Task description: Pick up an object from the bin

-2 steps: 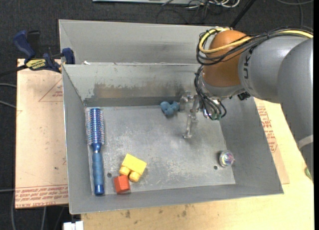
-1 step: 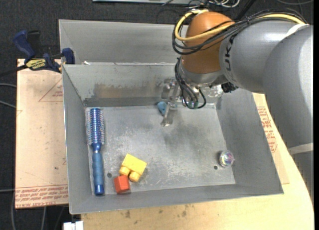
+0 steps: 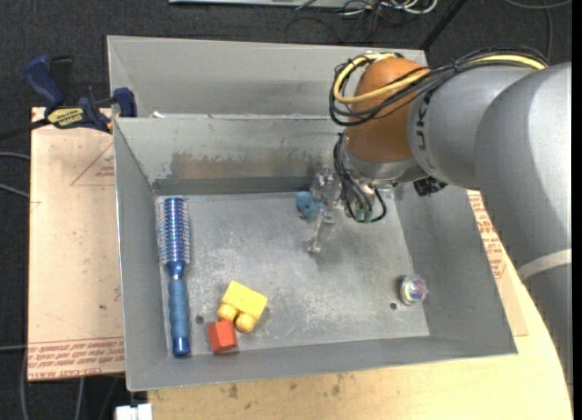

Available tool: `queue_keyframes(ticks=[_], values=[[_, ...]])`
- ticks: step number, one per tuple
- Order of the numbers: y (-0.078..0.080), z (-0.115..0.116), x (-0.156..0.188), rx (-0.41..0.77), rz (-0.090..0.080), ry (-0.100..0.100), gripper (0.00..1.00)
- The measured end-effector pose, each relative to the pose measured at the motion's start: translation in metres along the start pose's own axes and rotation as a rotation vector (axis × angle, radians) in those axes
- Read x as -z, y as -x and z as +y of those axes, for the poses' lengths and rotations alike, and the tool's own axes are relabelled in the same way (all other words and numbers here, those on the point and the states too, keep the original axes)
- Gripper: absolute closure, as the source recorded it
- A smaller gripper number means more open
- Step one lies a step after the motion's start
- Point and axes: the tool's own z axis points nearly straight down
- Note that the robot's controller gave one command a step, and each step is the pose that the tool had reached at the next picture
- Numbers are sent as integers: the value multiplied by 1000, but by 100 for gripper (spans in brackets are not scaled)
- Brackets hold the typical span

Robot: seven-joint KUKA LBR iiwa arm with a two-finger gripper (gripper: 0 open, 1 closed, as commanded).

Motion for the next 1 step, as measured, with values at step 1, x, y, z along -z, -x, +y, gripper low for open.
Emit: queue_keyframes(ticks=[1], values=[[1, 2, 4, 5, -4, 1, 100]])
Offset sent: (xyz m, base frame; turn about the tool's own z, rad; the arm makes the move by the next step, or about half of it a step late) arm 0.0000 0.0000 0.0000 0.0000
